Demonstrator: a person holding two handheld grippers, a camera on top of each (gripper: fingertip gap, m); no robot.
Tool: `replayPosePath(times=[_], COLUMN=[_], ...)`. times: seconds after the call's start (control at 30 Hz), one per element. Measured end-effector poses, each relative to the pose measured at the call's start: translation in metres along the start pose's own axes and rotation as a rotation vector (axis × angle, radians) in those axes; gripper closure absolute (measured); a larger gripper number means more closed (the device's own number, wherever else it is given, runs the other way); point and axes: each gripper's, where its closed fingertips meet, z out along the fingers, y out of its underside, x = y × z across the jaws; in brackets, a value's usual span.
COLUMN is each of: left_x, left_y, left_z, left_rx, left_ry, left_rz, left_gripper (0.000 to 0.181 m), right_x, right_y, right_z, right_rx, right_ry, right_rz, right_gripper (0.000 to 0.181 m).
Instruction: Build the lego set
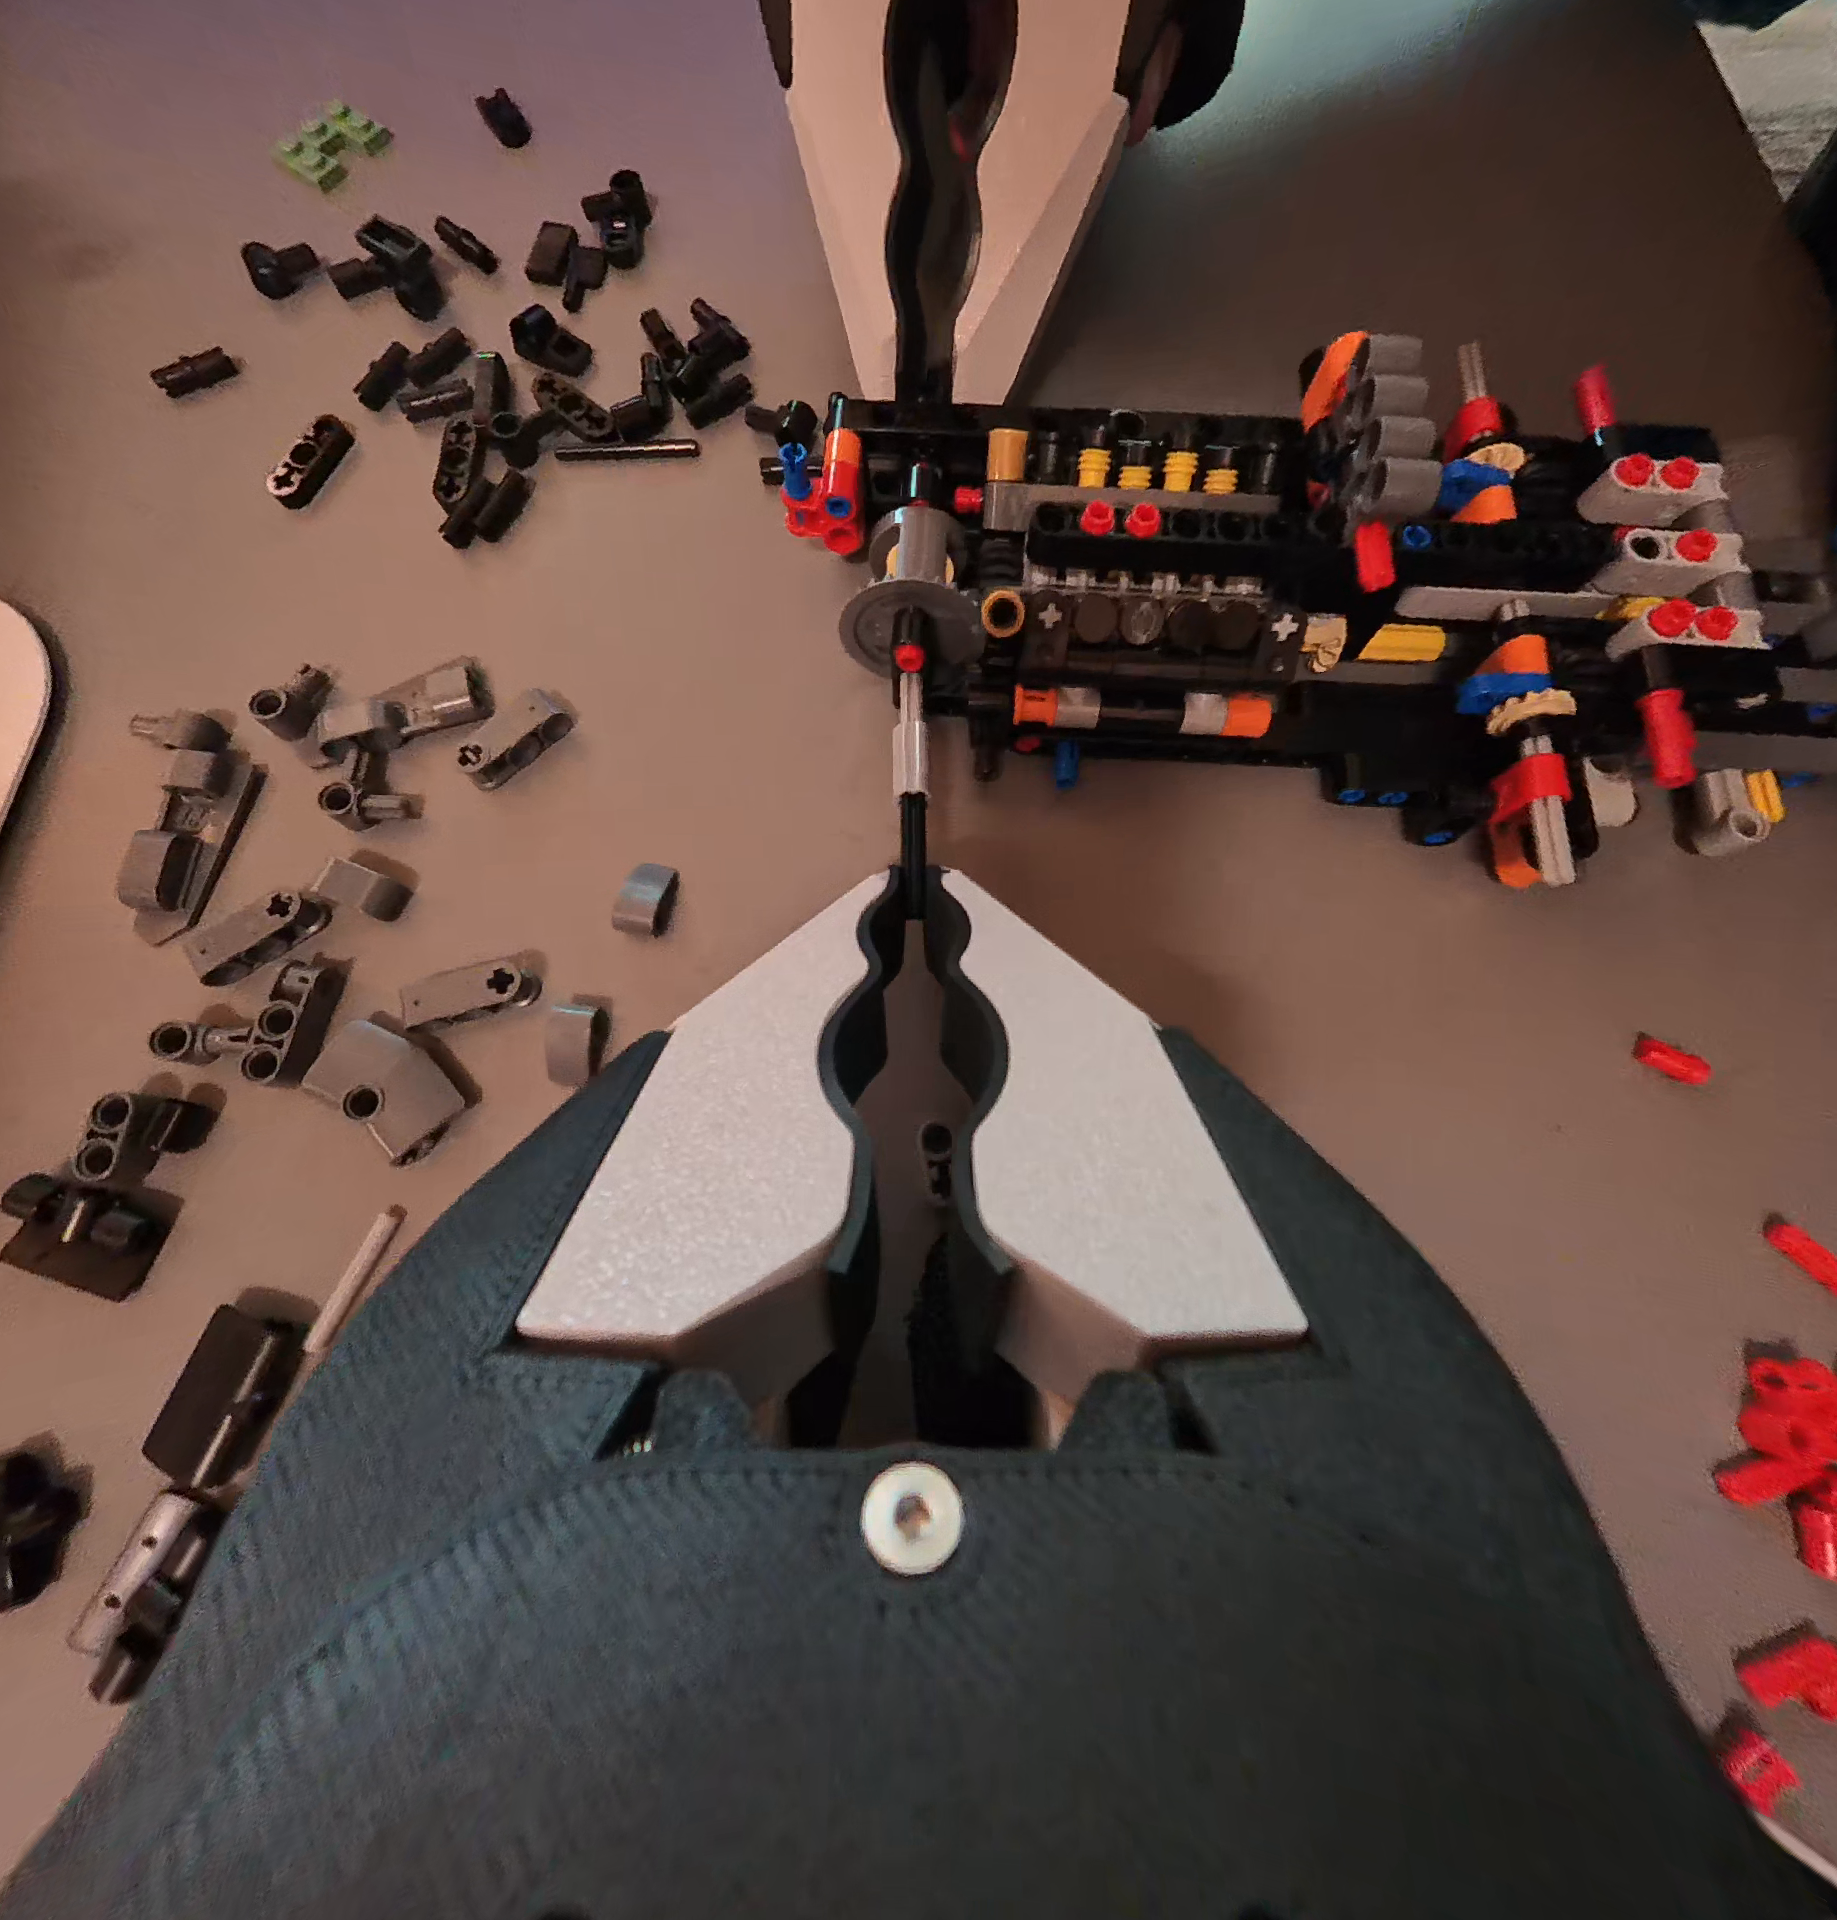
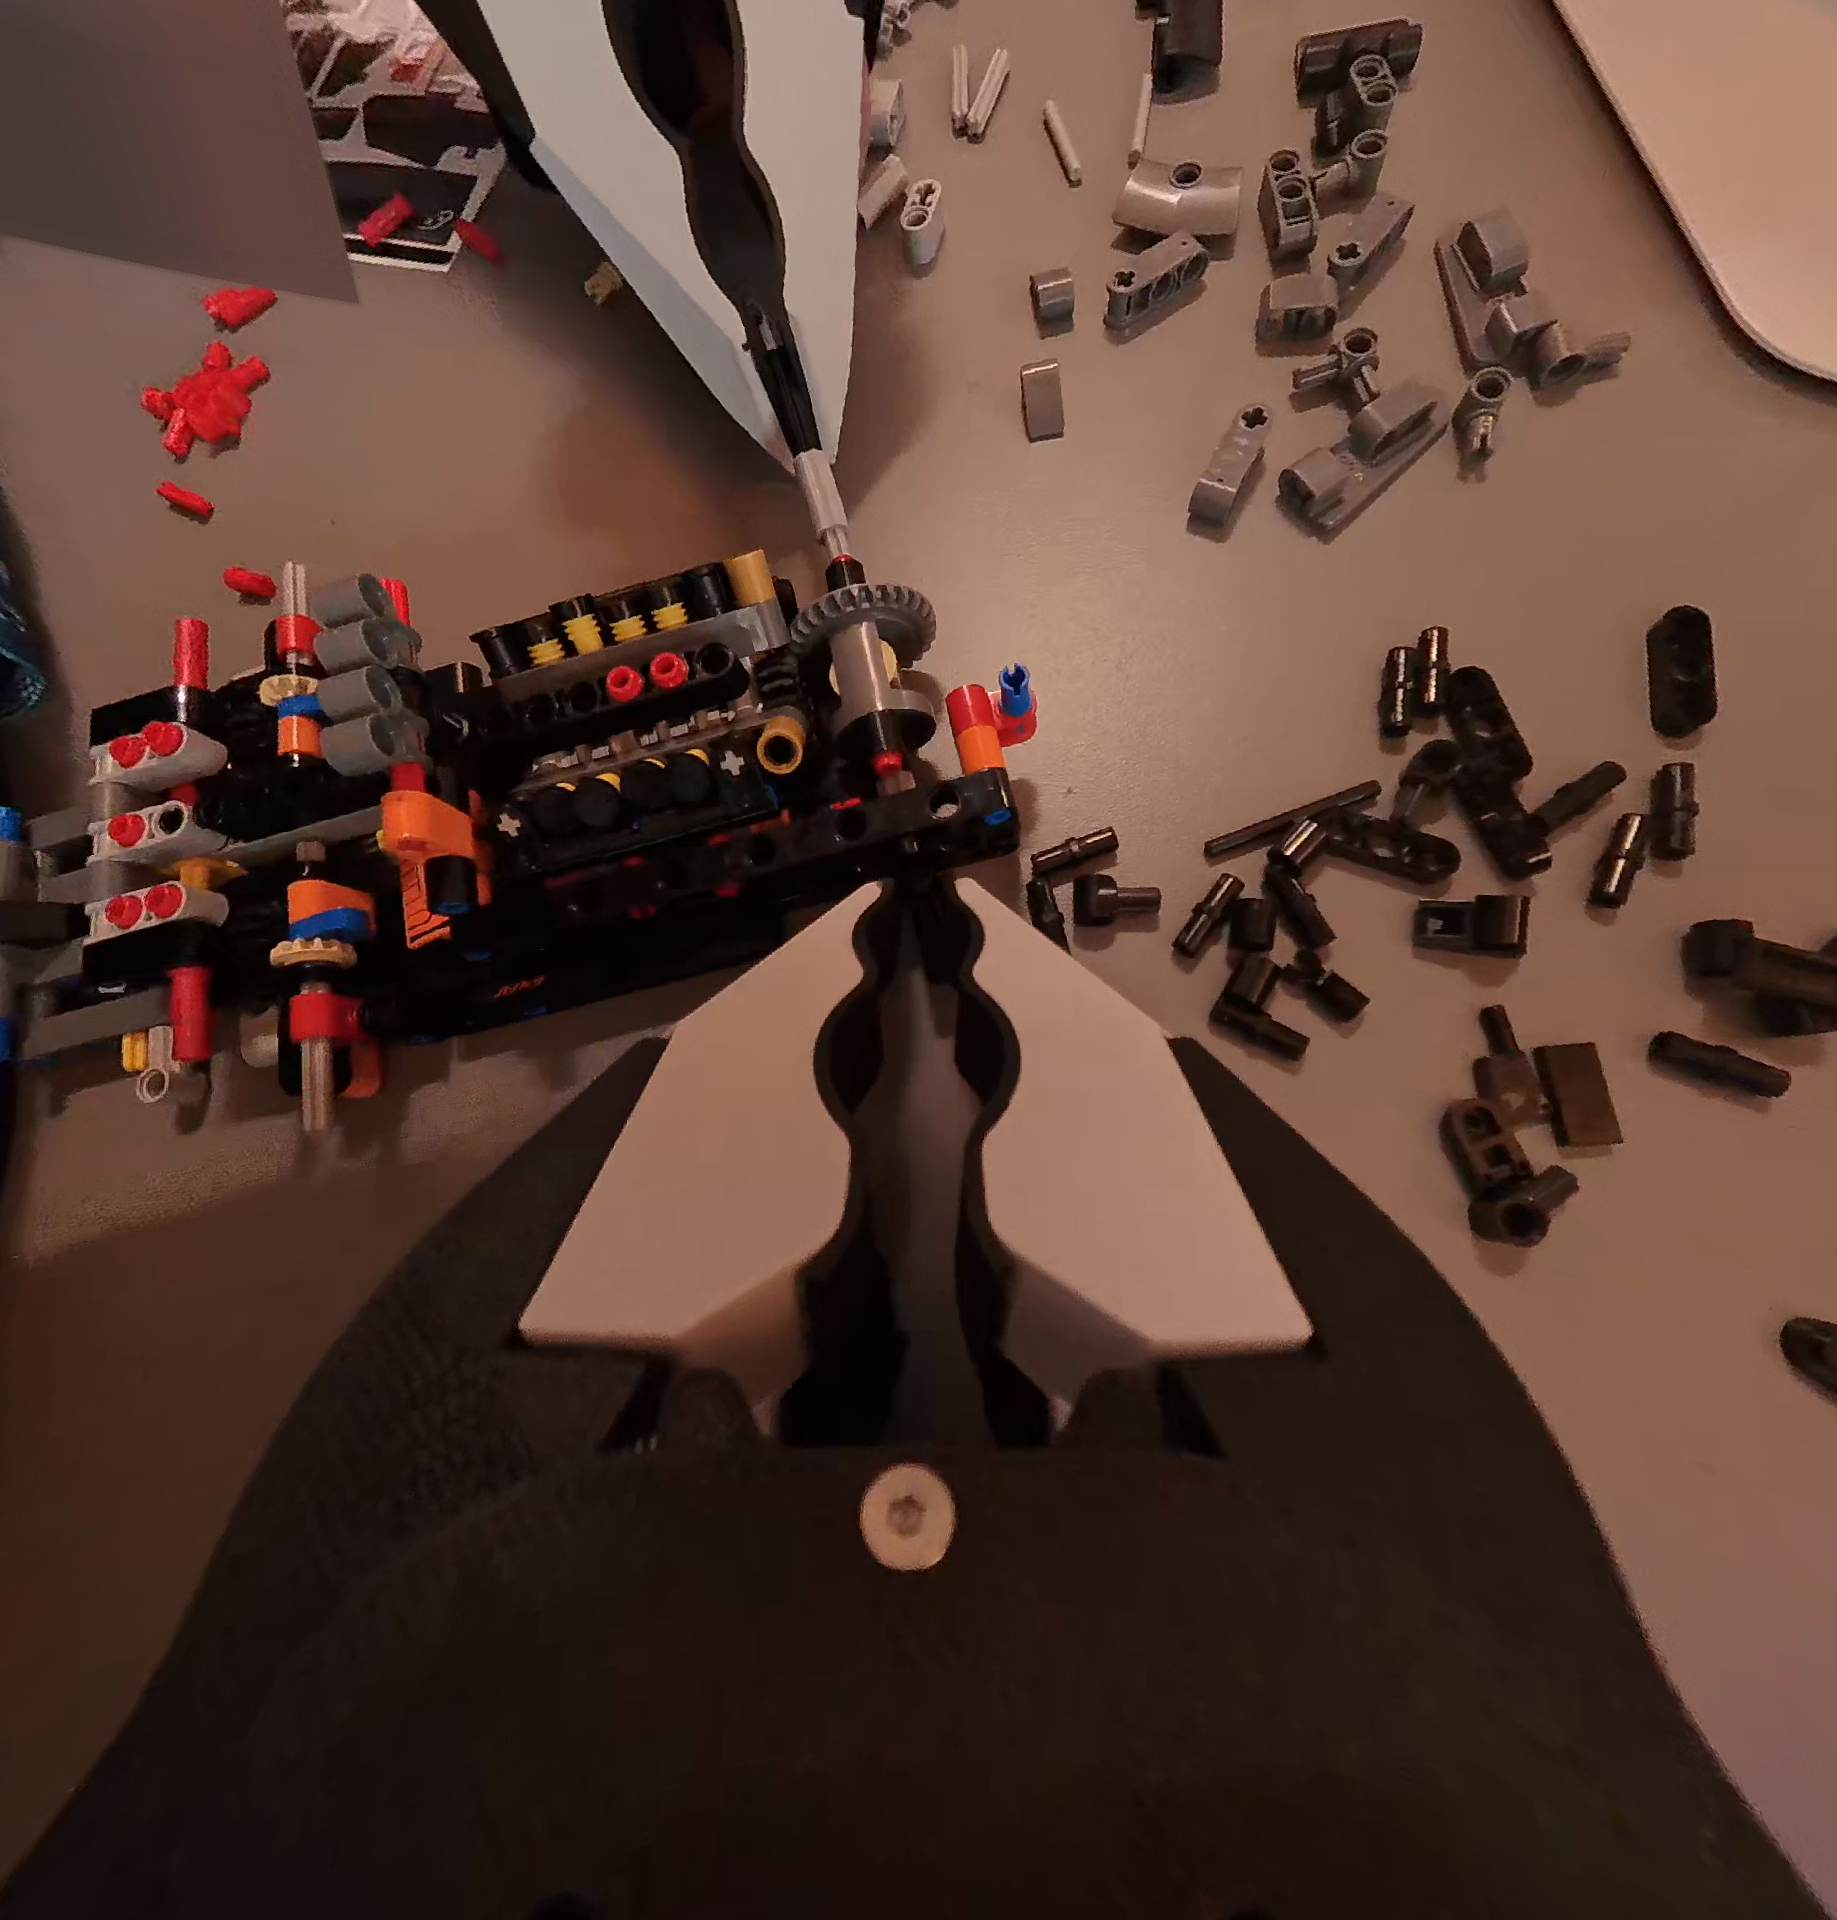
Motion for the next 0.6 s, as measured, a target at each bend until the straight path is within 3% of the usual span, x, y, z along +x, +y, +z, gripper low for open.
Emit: replayPosePath(times=[0.6], left_x=[-0.004], left_y=[-0.002], left_z=[0.012], left_rx=[-0.059], left_ry=[0.089], left_rz=[0.062], left_gripper=[0.179], right_x=[0.000], right_y=[-0.001], right_z=[0.001], right_rx=[-0.005], right_ry=[-0.019], right_rz=[-0.013], right_gripper=[0.177])
